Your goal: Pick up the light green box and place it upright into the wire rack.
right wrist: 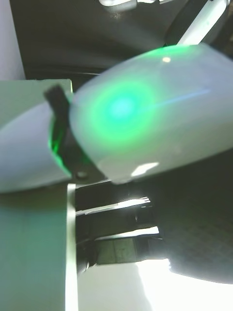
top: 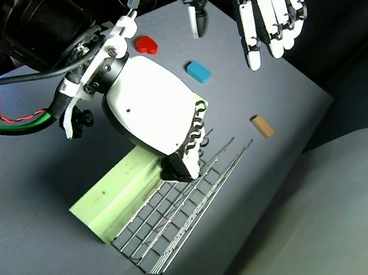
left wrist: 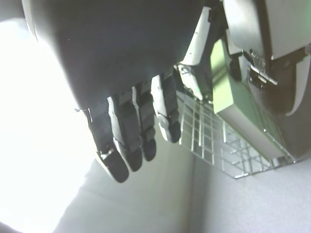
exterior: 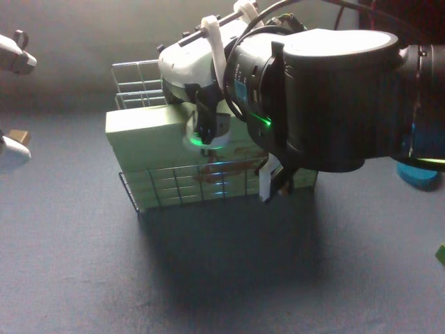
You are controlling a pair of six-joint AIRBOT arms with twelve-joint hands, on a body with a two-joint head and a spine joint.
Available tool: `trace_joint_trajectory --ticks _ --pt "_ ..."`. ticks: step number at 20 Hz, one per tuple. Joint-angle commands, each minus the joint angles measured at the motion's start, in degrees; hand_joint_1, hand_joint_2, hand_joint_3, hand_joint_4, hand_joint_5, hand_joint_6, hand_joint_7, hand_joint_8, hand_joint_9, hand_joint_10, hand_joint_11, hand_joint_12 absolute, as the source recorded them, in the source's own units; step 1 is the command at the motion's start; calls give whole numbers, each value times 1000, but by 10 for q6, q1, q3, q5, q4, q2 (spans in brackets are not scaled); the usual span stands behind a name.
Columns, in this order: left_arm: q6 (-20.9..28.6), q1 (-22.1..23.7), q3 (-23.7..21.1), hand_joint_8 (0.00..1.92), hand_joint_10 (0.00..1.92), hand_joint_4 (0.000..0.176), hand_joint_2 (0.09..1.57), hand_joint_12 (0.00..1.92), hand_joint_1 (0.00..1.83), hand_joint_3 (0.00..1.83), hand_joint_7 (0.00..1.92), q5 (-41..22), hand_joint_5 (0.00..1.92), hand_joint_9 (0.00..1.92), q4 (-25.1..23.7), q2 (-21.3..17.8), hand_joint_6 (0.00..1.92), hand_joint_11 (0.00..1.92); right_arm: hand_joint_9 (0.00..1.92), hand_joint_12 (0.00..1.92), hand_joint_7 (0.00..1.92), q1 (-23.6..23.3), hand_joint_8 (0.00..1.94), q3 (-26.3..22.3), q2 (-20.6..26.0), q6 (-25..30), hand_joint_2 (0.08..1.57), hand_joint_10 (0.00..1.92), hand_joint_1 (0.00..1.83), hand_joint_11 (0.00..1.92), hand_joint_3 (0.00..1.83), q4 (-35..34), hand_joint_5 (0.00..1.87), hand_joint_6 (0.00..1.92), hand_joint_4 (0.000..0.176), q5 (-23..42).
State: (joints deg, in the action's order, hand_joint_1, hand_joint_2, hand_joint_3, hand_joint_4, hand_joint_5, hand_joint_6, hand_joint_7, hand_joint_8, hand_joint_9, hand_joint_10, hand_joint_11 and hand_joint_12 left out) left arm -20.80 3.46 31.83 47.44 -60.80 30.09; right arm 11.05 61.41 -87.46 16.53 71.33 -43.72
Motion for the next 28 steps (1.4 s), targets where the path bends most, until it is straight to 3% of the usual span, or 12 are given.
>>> trace_joint_trajectory --ticks 1,3,4,8,11,18,19,20,23,25,27,28 --pt "-3 9 -3 0 0 131 1060 742 549 4 254 -15 334 217 -44 -2 0 0 468 1543 721 -8 255 0 -1 -1 1127 756 916 338 0 40 643 126 0 10" --pt "-3 9 -4 0 0 131 977 732 628 0 251 -14 331 215 -43 -2 0 0 432 1488 680 -9 86 -1 0 -3 1107 611 841 219 0 40 589 20 0 11" --pt "-3 10 -5 0 0 130 1067 735 629 11 250 -14 331 213 -43 -2 0 0 427 1461 643 -11 34 -1 1 -4 1090 503 806 153 0 40 555 3 0 11" --pt "-2 14 -8 0 0 129 1007 741 616 0 247 -14 331 209 -39 -2 2 0 423 1275 474 -32 0 -20 28 -11 1020 90 710 4 0 40 408 0 0 31" --pt "7 16 -16 4 2 125 950 749 657 0 263 -8 352 215 -39 -1 8 0 401 1223 442 -61 0 -54 71 -42 999 43 651 0 0 40 407 1 0 48" --pt "22 20 -40 2 5 124 941 747 692 0 272 -6 351 230 -39 0 1 0 439 1221 465 -68 8 -171 253 -93 1028 38 583 0 10 40 432 10 0 163" --pt "24 21 -44 3 5 125 1090 772 525 18 287 -7 360 244 -39 1 2 0 450 1232 477 -69 11 -184 273 -99 1046 41 544 13 16 40 440 12 0 177" --pt "26 22 -47 1 5 125 1083 798 435 7 290 -7 361 252 -39 1 1 0 467 1243 494 -70 16 -198 296 -103 1051 45 531 29 16 39 458 18 0 187" --pt "31 20 -57 0 0 120 983 860 516 0 289 -7 360 247 -39 2 0 0 554 1277 550 -68 13 -239 342 -117 1141 60 411 84 23 39 500 15 0 193" --pt "34 21 -62 8 10 115 1050 868 426 14 312 -11 346 273 -35 2 0 0 640 1391 663 -61 24 -266 362 -124 1186 206 436 237 0 29 630 18 0 177" --pt "35 21 -66 21 33 87 1013 1022 583 0 414 -12 387 376 -31 10 9 0 530 1562 831 -60 100 -283 383 -132 1235 876 477 352 1 -5 800 79 0 189" --pt "36 21 -67 35 63 61 1032 1126 601 2 537 -12 505 491 -30 14 31 34 534 1678 807 -62 436 -285 388 -132 1250 1201 524 438 2 -13 738 601 0 199"
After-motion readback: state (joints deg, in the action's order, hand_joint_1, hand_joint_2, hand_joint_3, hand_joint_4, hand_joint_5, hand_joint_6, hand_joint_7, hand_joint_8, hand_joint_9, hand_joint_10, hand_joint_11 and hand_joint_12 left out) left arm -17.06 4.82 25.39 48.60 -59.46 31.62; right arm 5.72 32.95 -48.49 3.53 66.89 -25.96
